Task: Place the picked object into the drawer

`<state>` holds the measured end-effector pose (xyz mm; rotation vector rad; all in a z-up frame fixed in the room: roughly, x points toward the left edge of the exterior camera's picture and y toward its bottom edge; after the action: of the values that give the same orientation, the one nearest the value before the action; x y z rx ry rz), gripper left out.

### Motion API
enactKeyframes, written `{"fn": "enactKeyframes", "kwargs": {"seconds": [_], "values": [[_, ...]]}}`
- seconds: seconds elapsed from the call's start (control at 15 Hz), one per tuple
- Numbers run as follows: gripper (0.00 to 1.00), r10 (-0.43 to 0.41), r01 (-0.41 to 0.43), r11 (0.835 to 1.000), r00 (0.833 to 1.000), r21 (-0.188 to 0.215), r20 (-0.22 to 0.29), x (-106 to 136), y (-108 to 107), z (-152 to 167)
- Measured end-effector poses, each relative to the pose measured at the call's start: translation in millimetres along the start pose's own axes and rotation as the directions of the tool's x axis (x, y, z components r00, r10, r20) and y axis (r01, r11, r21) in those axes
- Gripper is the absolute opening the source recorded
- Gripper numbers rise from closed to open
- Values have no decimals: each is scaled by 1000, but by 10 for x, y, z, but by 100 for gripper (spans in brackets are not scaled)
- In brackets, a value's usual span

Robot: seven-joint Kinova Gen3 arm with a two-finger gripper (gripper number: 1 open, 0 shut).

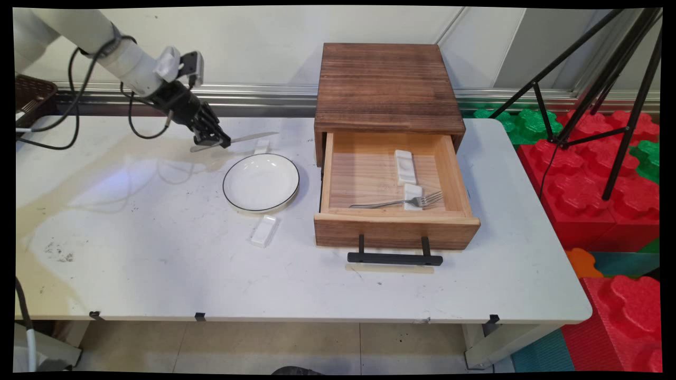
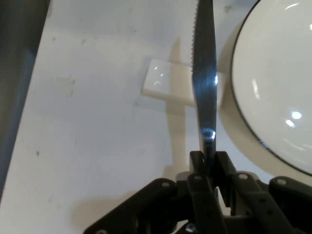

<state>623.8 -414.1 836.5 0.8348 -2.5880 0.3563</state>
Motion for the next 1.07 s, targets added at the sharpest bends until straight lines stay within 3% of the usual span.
{"fn": "enactKeyframes", "kwargs": {"seconds": [0.4,0.73,1.07], "values": [[0,29,-30,999,999,-14,-33,208,140,-364],[0,47,-52,998,992,-36,-119,696,393,-689],[0,57,-68,997,980,-48,-190,1143,613,-795]]}}
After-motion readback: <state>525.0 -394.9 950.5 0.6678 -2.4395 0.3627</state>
